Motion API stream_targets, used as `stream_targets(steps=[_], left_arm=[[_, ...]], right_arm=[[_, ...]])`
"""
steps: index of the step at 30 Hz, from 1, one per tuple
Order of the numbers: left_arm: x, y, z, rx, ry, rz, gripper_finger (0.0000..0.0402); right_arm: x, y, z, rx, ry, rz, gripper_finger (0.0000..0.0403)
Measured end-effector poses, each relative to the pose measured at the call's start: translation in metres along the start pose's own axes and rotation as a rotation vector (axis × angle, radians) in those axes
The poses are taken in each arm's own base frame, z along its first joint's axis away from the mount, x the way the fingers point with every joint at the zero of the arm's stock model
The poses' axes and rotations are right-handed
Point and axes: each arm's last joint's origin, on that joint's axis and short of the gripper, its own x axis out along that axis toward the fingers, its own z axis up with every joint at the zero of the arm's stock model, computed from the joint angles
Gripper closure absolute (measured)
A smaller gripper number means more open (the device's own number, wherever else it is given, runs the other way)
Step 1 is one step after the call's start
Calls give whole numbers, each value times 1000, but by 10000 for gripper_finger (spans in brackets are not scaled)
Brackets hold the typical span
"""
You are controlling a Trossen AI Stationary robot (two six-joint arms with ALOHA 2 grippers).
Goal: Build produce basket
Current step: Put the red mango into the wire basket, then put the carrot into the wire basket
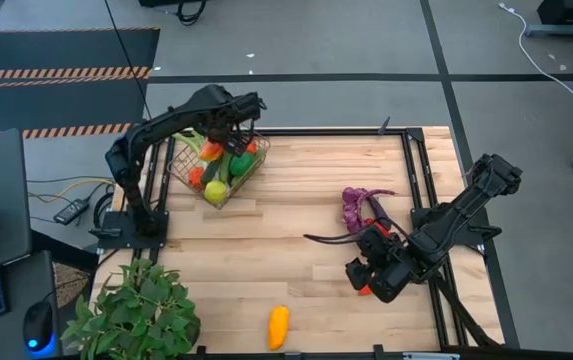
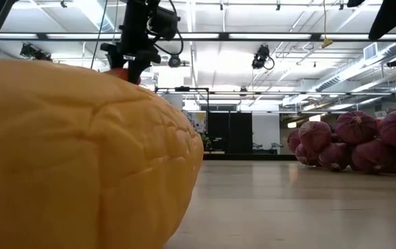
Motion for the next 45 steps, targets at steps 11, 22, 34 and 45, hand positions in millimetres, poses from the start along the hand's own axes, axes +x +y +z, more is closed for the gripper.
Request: stream_targets(steps=[11, 22, 34, 45], left_arm=[[-3, -10, -4, 186, -21, 3, 79], [-8, -22, -10, 131, 3, -70, 15], [-42, -88, -63, -96, 49, -246, 14], [-85, -154, -154, -224, 10, -410, 14]], right_arm=[[2, 0, 4, 33, 11, -7, 123], [0, 0, -1, -49, 35, -1, 123], [-2, 0, -6, -195, 78, 7, 123], [-6, 0, -15, -277, 93, 39, 123]])
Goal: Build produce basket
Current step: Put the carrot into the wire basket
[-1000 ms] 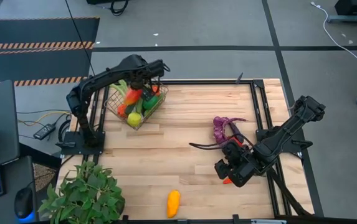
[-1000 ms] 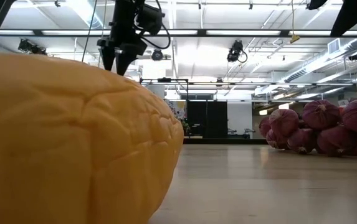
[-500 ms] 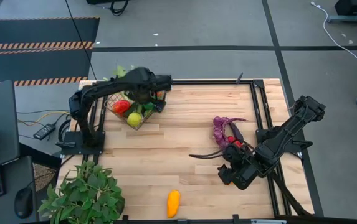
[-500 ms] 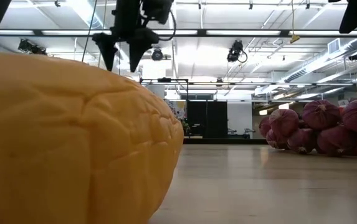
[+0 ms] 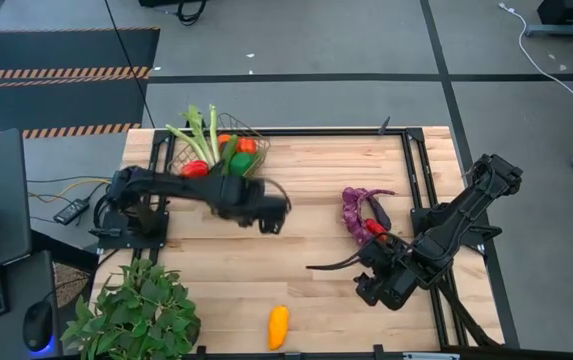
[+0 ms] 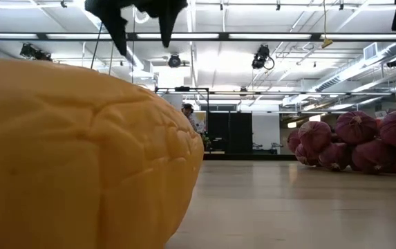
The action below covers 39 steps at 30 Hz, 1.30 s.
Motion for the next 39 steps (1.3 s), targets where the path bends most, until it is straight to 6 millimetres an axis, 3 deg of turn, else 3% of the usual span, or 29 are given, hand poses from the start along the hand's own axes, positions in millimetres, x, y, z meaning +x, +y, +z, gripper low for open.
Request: stream_targets(steps=[7, 15, 20, 27, 33, 39], left_arm=[[-12, -19, -57, -64, 24, -151, 14], [-27, -46, -86, 9, 26, -453, 14], [-34, -56, -94, 154, 17, -582, 14], [-49, -65, -122, 288, 61, -757, 14], [-57, -65, -142, 262, 27, -809, 14], [-61, -63, -154, 208, -2, -812, 14]], right_arm=[[-1, 9, 0, -2, 23, 94, 123], [1, 16, -7, 128, 97, 139, 123], [17, 20, -23, -152, 151, 64, 125], [51, 16, -51, -546, 436, -95, 126], [69, 10, -62, -663, 557, -223, 126], [77, 3, -53, -769, 534, -201, 142]])
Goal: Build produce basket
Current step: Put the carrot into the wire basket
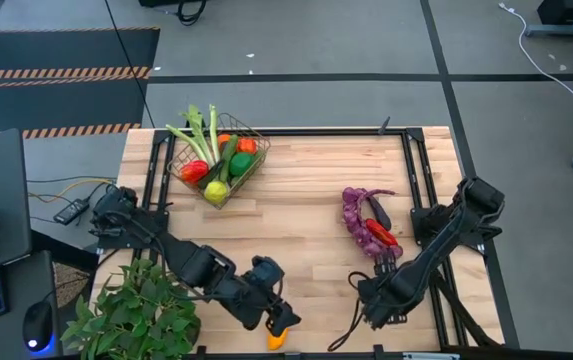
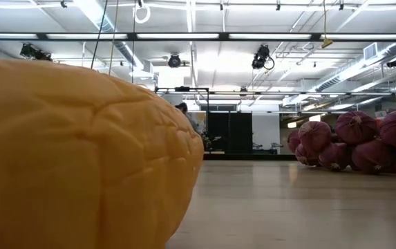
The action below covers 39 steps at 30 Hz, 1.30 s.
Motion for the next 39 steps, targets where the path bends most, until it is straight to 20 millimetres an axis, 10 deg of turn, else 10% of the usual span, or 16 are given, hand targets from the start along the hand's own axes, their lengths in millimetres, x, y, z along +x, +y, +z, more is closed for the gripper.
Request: stream_targets(steps=[20, 32, 39], left_arm=[[0, 1, 6, -213, -170, 8, 14], [6, 15, 35, -168, -216, 115, 14], [-1, 26, 86, -18, -298, 153, 14]], right_arm=[[66, -34, -51, -112, -2, 247, 195], [63, -22, -37, -7, -217, 312, 275], [49, -22, -22, 164, -278, 382, 274]])
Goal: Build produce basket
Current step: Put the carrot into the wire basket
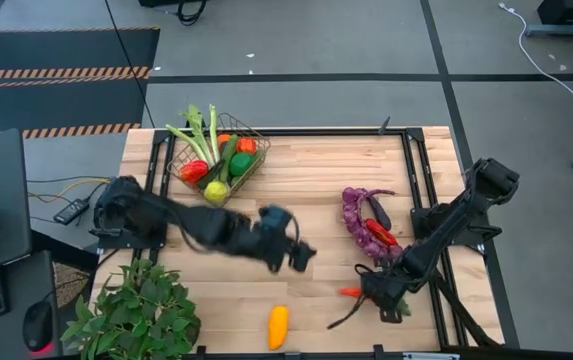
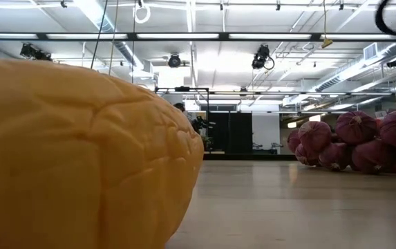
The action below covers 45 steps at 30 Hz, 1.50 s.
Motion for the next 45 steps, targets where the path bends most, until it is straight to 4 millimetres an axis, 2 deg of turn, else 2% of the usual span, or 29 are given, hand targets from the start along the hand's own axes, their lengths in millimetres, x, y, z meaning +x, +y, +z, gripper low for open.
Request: stream_targets(steps=[5, 10, 18, 22, 28, 34, 39, 45], left_arm=[[-22, 10, 55, 91, -106, -18, 14], [-56, 19, 93, 190, -207, -55, 14], [-123, 38, 117, 334, -265, -68, 14], [-143, 56, 121, 331, -244, 20, 14], [-152, 66, 124, 292, -255, 69, 14], [-149, 78, 130, 256, -245, 162, 14], [-148, 90, 145, 117, -299, 231, 14], [-143, 92, 171, 5, -426, 186, 14]], right_arm=[[-20, 4, 25, 159, -146, 31, 274], [-37, -7, 60, 284, -258, 42, 273], [-74, -51, 128, 471, -510, 88, 273], [-96, -75, 154, 525, -612, 85, 273], [-134, -101, 185, 575, -822, 162, 273], [-153, -139, 198, 592, -935, 192, 273], [-172, -164, 207, 525, -1047, 254, 273], [-196, -178, 213, 390, -1204, 373, 273]])
